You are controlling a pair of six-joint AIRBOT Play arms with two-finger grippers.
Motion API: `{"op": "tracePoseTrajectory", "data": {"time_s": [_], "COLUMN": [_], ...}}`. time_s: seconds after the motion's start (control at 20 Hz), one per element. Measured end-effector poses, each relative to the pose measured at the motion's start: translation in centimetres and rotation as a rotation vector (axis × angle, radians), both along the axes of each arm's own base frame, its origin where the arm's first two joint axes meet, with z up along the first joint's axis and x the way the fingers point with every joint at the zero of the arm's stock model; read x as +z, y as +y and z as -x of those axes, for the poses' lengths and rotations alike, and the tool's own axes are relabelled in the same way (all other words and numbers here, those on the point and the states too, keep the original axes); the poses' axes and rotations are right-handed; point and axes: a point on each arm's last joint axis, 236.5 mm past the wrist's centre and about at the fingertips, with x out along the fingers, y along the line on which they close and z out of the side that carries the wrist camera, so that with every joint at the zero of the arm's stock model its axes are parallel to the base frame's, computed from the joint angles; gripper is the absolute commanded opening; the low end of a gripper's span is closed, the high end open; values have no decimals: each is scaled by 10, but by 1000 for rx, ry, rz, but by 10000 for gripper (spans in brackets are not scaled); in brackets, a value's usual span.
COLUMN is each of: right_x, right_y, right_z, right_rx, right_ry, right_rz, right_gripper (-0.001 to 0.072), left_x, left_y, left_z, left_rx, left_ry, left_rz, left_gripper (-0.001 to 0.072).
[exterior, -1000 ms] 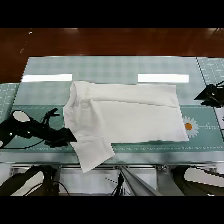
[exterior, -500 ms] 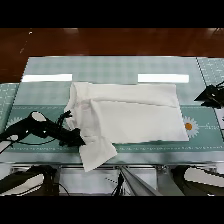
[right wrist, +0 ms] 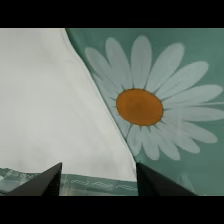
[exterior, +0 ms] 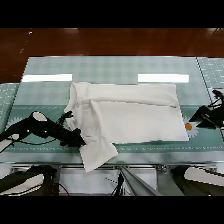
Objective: Fold the shirts.
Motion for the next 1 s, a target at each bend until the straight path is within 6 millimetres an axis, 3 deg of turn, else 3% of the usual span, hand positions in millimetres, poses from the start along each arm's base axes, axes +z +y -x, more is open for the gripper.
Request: {"op": "tracePoseTrajectory", "data": {"time_s": [0.35, 0.6, 0.65, 0.8, 1.0], "right_x": [-36, -48, -50, -48, -15], "right_y": [21, 40, 42, 50, 70], "right_z": [29, 38, 35, 19, -29], "right_rx": [-24, -70, -84, -95, -40], "right_ry": [57, 75, 64, -8, -199], "right_rz": [-40, -89, -94, -129, -176], "right_gripper": [519, 115, 28, 27, 27], "left_x": [-1, 1, 1, 9, 62], "left_y": [1, 2, 2, 6, -3], "left_z": [-1, -18, -26, -59, -112], "left_rx": [-15, -25, -23, -27, -55], "left_ry": [-19, -87, -113, -213, -368], "left_rz": [1, -5, -12, -37, 15], "left_gripper": [20, 20, 20, 20, 20]}}
